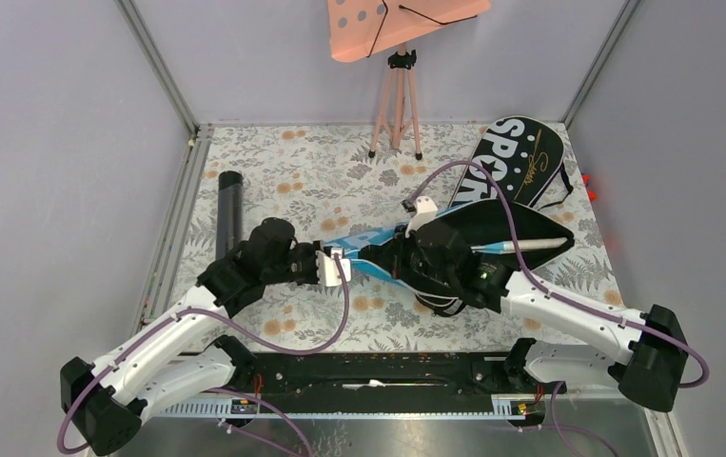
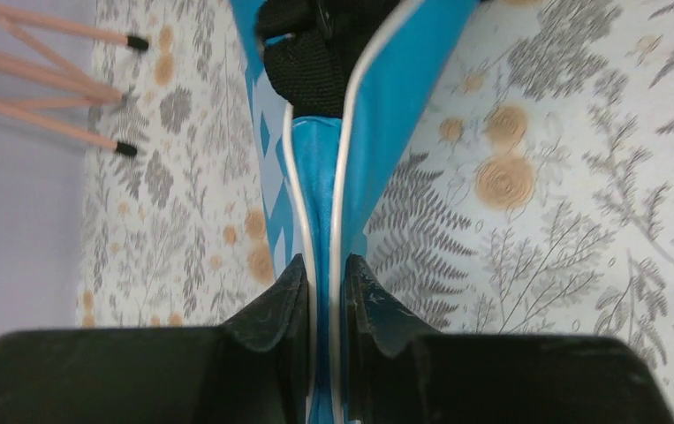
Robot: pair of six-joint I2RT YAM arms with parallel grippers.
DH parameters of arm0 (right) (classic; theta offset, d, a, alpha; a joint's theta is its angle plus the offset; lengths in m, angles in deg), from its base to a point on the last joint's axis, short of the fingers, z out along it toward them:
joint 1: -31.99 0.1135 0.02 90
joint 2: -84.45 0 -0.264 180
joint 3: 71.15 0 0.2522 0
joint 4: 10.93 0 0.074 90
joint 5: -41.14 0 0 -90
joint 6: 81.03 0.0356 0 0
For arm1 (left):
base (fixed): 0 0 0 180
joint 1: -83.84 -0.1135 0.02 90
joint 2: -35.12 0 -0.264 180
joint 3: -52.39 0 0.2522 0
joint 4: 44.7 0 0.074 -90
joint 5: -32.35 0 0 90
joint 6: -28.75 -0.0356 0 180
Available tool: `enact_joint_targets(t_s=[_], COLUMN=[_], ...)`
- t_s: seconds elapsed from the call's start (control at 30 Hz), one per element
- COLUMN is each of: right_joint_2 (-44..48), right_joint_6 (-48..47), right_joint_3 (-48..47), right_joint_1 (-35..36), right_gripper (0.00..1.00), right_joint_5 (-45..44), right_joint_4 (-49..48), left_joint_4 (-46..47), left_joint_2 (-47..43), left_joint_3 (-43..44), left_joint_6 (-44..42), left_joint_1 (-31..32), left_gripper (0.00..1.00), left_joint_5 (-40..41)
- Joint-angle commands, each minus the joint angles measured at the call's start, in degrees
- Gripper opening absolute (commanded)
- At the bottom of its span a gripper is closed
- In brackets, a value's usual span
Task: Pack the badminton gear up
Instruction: Zip the racket bag at the center of the board.
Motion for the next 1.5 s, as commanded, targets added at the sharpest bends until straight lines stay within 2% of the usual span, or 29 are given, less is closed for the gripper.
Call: enact_joint_targets(t_s=[0.0, 0.13, 0.2, 0.27, 0.37, 0.43, 0.57, 0.7, 0.8, 0.87, 0.9, 1.0, 1.03, 1.07, 1.1, 1.13, 1.17, 1.2, 1.23, 1.37, 1.47], right_joint_2=[-0.3, 0.3, 0.8, 0.5, -3.3, -6.7, -12.2, -12.0, -9.3, -6.8, -5.6, -0.7, 0.8, 1.9, 2.5, 2.7, 3.0, 3.4, 3.8, 3.3, 1.5], right_joint_6=[-9.2, -11.1, -11.0, -10.6, -11.9, -15.0, -19.9, -24.8, -34.8, -37.3, -37.5, -36.7, -35.9, -33.9, -32.7, -32.4, -32.3, -32.2, -31.9, -30.5, -29.0], right_joint_3=[3.4, 4.0, 3.6, 1.8, -2.0, -4.8, -10.3, -9.6, -4.9, -4.2, -4.0, -1.5, -0.3, 0.4, 0.6, 0.2, -0.3, -0.8, -1.1, -2.8, -3.8], right_joint_1=[-9.8, -13.4, -15.1, -15.4, -16.0, -18.0, -22.4, -29.8, -34.5, -34.9, -34.9, -33.9, -32.9, -32.1, -30.9, -29.5, -27.9, -26.4, -25.3, -22.2, -20.4], right_gripper=[0.0, 0.0, 0.0, 0.0, 0.0, 0.0, 0.0, 0.0, 0.0, 0.0, 0.0, 0.0, 0.0, 0.0, 0.0, 0.0, 0.0, 0.0, 0.0, 0.0, 0.0], right_joint_5=[-3.6, -3.8, -7.6, -16.3, -36.3, -44.1, -51.4, -50.5, -47.1, -40.0, -33.5, -6.3, 2.5, 10.8, 15.4, 17.6, 18.0, 18.4, 19.7, 24.2, 25.2], right_joint_4=[24.2, 26.9, 28.4, 31.8, 37.9, 38.6, 39.8, 36.1, 26.6, 23.0, 21.6, 13.5, 9.8, 7.1, 5.0, 4.4, 4.2, 3.9, 3.0, -0.2, -2.6], left_joint_4=[-12.1, -13.1, -13.3, -14.4, -16.2, -16.9, -17.2, -16.8, -15.6, -15.6, -15.8, -17.0, -18.0, -18.9, -19.6, -20.2, -20.2, -19.7, -18.7, -12.7, -8.3], left_joint_2=[-0.3, -0.1, 0.2, 0.4, 0.6, 0.4, -0.1, -0.3, -0.7, -0.5, -0.4, 0.5, 1.0, 1.6, 2.0, 2.3, 2.4, 2.5, 2.7, 4.8, 8.6], left_joint_3=[0.1, 0.5, 1.0, 1.6, 2.7, 3.8, 6.6, 7.1, 6.8, 6.9, 7.1, 9.1, 10.3, 11.6, 12.6, 13.8, 14.2, 14.2, 14.0, 14.2, 16.4], left_joint_6=[-2.6, -3.8, -4.1, -4.8, -6.5, -7.7, -9.1, -10.9, -12.0, -11.6, -11.2, -9.3, -8.4, -7.9, -7.3, -7.1, -6.9, -6.7, -6.1, -1.1, 2.8], left_joint_1=[-4.1, -5.8, -6.6, -7.6, -9.7, -11.6, -16.9, -21.8, -24.4, -25.0, -25.0, -24.9, -24.5, -23.9, -22.8, -21.1, -19.1, -17.0, -14.6, -6.3, -3.1], left_gripper=[0.0, 0.0, 0.0, 0.0, 0.0, 0.0, 0.0, 0.0, 0.0, 0.0, 0.0, 0.02, 0.16, 0.39, 0.52, 0.58, 0.73, 0.93, 0.98, 0.99, 0.99], left_joint_5=[10.6, 10.6, 10.7, 10.5, 9.7, 9.6, 10.0, 10.9, 11.3, 9.4, 7.9, -0.2, -3.2, -6.6, -8.0, -8.7, -8.8, -8.7, -8.5, -8.3, -9.1])
